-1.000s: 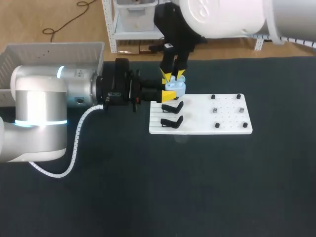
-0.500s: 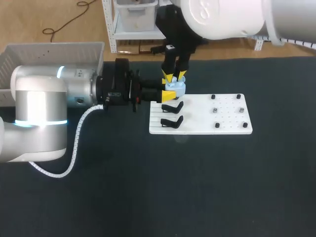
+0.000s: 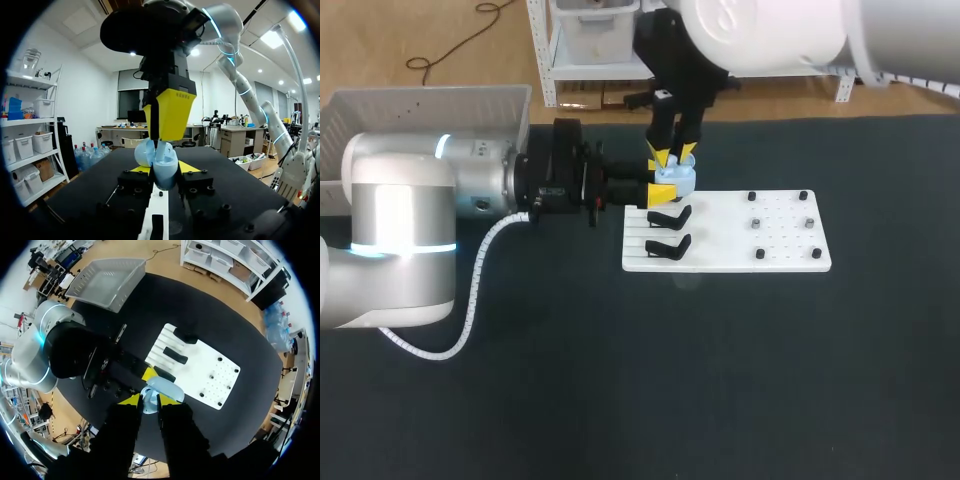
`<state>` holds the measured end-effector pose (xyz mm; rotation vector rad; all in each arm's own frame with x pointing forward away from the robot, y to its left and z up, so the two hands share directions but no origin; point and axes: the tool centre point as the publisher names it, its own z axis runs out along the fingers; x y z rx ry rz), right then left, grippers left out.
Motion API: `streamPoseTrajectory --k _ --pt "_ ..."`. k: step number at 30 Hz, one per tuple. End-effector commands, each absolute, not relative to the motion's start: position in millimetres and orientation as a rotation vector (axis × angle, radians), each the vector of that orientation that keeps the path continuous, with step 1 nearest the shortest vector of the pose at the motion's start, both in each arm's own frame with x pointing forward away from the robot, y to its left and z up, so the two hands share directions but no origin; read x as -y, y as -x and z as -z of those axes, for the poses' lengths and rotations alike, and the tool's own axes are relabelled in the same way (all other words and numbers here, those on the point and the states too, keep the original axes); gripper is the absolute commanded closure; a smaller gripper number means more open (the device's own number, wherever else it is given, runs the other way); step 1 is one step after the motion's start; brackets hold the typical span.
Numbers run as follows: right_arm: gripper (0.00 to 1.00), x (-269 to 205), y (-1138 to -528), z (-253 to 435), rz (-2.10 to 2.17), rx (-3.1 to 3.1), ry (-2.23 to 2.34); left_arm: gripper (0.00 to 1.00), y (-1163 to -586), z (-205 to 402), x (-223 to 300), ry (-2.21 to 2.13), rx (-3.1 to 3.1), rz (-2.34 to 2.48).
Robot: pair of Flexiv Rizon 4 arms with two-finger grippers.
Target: Pick up each earbud case from the left stands, insert the matching earbuds, close the lid, and place the case in the box.
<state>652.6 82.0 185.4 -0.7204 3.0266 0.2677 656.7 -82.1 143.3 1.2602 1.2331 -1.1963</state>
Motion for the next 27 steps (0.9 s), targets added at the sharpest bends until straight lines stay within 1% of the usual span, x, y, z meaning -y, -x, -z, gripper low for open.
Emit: streamPoseTrajectory --k 1,22,23,24,25,26,27 --pt "1.0 -84.2 -653.0 -185.0 -0.254 -3.033 0.72 1.0 -655.9 -143.4 82.4 -1.257 -1.231 1.193" --pt "1.0 -89.2 -654.0 -179.1 -0.213 -3.059 0.722 1.0 -655.9 -143.4 82.4 -1.257 -1.231 1.193" --pt "0.85 -89.4 -654.1 -179.0 -0.212 -3.061 0.722 1.0 -655.9 -143.4 82.4 -1.257 -1.231 1.193" --pt "0.73 -89.4 -654.1 -179.0 -0.211 -3.061 0.722 1.0 -655.9 -143.4 82.4 -1.257 -1.231 1.193" --pt "0.57 -89.4 -654.0 -179.0 -0.211 -3.063 0.721 1.0 -655.9 -143.4 82.4 -1.257 -1.231 1.193" --pt "0.2 -89.3 -653.4 -179.4 -0.212 -3.063 0.72 1.0 -655.9 -143.4 82.4 -1.257 -1.231 1.193" --pt "0.0 -89.1 -652.3 -180.3 -0.212 -3.063 0.719 1.0 -655.9 -143.4 82.4 -1.257 -1.231 1.193"
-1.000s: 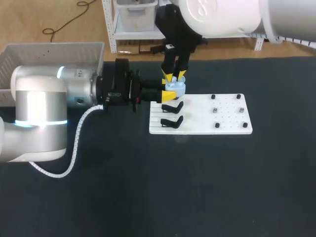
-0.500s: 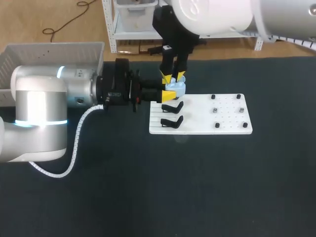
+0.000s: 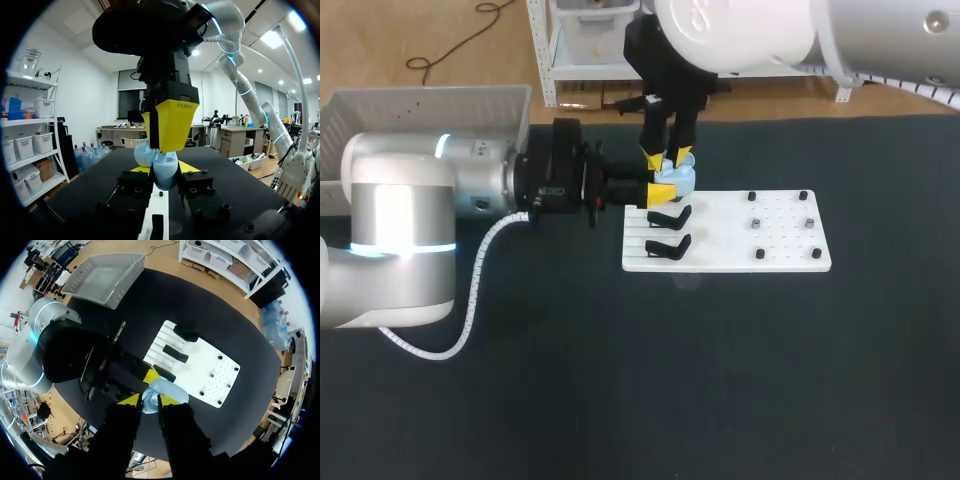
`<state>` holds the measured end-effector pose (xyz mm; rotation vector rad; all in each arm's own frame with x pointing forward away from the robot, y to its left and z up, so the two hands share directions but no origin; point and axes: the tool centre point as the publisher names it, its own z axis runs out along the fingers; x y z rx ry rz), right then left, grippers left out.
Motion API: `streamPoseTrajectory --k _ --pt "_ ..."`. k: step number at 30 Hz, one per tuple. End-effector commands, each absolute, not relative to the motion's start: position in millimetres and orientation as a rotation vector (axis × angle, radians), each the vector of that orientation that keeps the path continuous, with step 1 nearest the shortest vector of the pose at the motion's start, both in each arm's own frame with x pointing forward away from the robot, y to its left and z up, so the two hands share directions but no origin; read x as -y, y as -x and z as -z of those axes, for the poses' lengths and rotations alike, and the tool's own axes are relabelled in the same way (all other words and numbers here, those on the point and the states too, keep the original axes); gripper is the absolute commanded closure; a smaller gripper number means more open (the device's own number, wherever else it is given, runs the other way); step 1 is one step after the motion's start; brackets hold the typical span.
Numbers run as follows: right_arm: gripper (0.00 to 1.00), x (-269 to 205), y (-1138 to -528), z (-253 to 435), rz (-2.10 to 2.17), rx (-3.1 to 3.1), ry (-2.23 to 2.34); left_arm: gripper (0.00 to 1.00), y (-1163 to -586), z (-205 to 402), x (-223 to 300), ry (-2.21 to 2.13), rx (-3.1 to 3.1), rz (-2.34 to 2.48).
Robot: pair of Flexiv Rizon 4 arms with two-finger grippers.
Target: Pick up each earbud case from the left stands, insert the matching earbuds, close the lid, and place the case in the box.
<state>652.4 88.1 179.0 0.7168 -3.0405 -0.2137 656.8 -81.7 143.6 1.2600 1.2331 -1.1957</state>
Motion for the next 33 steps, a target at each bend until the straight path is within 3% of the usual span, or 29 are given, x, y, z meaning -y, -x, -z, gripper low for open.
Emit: streamPoseTrajectory --k 1,10,21,33 --pt "0.0 -88.8 -649.8 -182.6 0.212 3.042 -0.714 1.0 -655.9 -143.4 82.4 -1.257 -1.231 1.193" --pt "0.0 -76.0 -632.7 -209.9 0.274 3.086 -0.686 1.0 -655.9 -143.4 82.4 -1.257 -1.231 1.193" --pt "0.0 -36.8 -701.2 -205.8 0.459 3.257 -0.065 1.0 -655.9 -143.4 82.4 -1.257 -1.231 1.193" --pt "0.0 -31.3 -728.1 -173.3 0.4 3.204 0.038 1.0 -655.9 -143.4 82.4 -1.257 -1.231 1.193"
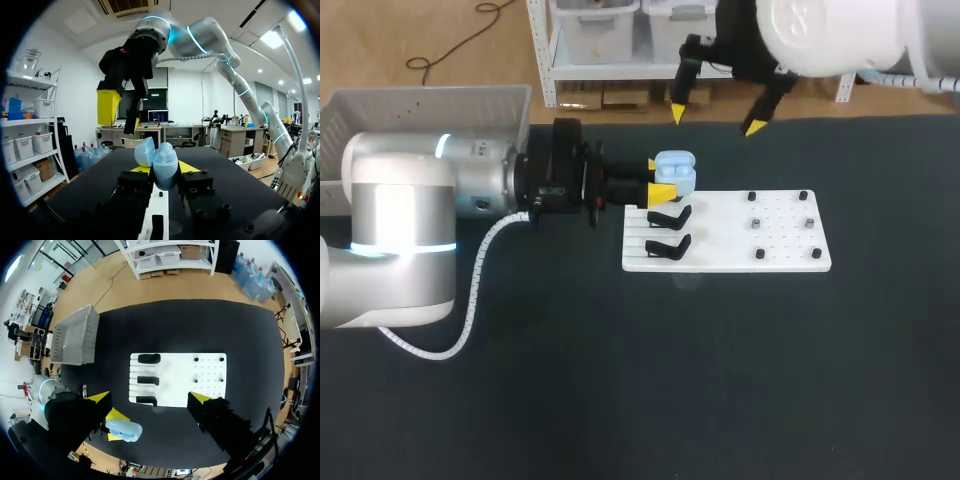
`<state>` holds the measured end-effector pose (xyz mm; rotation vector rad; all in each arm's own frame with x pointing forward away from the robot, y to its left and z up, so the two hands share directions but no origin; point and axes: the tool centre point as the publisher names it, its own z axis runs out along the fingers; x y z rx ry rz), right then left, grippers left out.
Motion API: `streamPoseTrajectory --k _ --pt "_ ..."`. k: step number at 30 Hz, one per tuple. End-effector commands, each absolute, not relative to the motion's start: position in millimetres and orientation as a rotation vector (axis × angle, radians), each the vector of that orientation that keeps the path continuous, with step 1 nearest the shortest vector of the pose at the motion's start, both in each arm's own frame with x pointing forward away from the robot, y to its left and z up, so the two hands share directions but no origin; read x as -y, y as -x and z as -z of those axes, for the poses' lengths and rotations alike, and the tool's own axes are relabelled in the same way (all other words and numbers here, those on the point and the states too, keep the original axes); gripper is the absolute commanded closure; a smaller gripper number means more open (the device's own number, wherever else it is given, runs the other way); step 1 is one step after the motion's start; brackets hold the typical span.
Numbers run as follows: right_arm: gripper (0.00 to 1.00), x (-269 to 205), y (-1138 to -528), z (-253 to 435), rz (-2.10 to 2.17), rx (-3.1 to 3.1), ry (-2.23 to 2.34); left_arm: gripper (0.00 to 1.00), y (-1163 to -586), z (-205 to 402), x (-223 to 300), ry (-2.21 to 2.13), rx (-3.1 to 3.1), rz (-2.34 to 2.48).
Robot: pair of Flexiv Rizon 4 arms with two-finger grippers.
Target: Pick up each earbud case from the left stands, insert the matching earbuds, close the lid, and place the case in the box.
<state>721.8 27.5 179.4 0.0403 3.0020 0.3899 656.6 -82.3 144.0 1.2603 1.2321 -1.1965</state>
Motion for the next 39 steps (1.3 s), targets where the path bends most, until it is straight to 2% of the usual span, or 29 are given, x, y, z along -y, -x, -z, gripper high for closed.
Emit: streamPoseTrajectory --k 1,29,39 --pt "0.0 -31.4 -727.0 -171.1 -0.37 -3.041 -0.033 1.0 -655.9 -143.4 82.4 -1.257 -1.231 1.193" --pt "0.0 -30.6 -674.8 -168.4 -0.342 -3.158 0.043 1.0 -655.9 -143.4 82.4 -1.257 -1.231 1.193" --pt "0.0 -18.5 -651.6 -216.0 -0.419 -2.867 0.151 1.0 -655.9 -143.4 82.4 -1.257 -1.231 1.193"
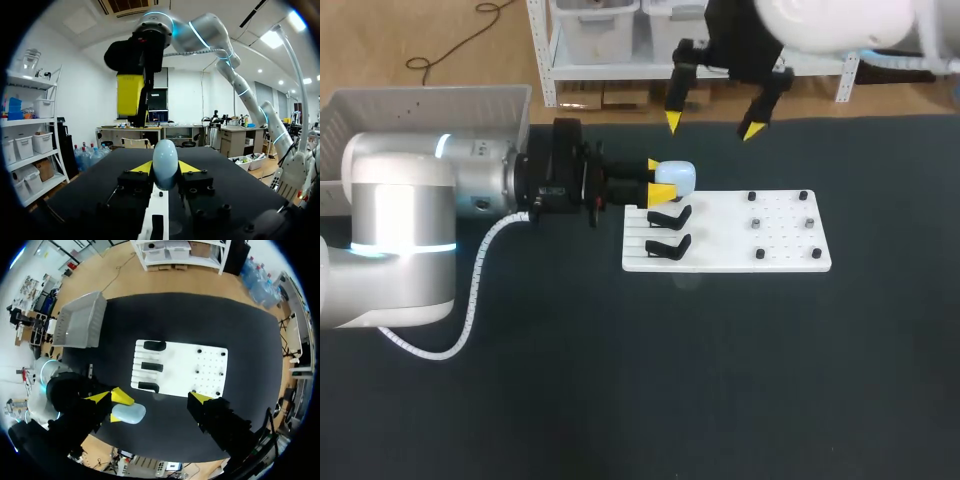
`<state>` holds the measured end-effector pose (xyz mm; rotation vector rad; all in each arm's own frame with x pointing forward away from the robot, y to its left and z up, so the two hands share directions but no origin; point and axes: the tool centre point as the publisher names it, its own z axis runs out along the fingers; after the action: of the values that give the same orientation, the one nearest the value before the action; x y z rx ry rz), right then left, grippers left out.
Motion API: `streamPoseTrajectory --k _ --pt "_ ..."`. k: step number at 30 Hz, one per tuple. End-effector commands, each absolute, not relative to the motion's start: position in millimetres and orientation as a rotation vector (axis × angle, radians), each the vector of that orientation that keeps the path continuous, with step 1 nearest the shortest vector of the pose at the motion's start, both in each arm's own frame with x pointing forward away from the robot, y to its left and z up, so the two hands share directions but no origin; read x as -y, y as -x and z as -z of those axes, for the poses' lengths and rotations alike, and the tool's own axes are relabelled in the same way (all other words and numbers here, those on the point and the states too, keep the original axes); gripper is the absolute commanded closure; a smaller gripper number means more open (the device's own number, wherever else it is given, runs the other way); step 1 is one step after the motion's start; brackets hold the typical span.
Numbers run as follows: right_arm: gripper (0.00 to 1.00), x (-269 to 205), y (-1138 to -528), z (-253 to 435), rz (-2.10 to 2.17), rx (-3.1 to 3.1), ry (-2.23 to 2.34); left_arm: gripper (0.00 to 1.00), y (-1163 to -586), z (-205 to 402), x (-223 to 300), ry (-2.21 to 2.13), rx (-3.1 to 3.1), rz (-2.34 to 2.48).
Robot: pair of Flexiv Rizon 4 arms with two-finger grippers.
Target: Pick up each earbud case from the left stands, insert the matching earbuds, close the lid, and place the case in the box.
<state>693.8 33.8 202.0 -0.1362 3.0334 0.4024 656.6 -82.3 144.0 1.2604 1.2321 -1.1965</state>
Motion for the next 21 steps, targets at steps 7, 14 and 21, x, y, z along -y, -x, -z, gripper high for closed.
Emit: streamPoseTrajectory --k 7,14,21 --pt "0.0 -8.1 -612.3 -235.2 -0.358 -2.736 0.263 1.0 -657.7 -151.7 77.0 -1.24 -1.261 1.174" --pt "0.0 3.8 -598.2 -234.0 -0.335 -2.686 0.243 1.0 -656.5 -171.5 65.6 -1.205 -1.333 1.109" --pt "0.0 3.8 -598.2 -234.0 -0.335 -2.686 0.243 1.0 -657.7 -205.8 42.7 -1.168 -1.392 0.979"
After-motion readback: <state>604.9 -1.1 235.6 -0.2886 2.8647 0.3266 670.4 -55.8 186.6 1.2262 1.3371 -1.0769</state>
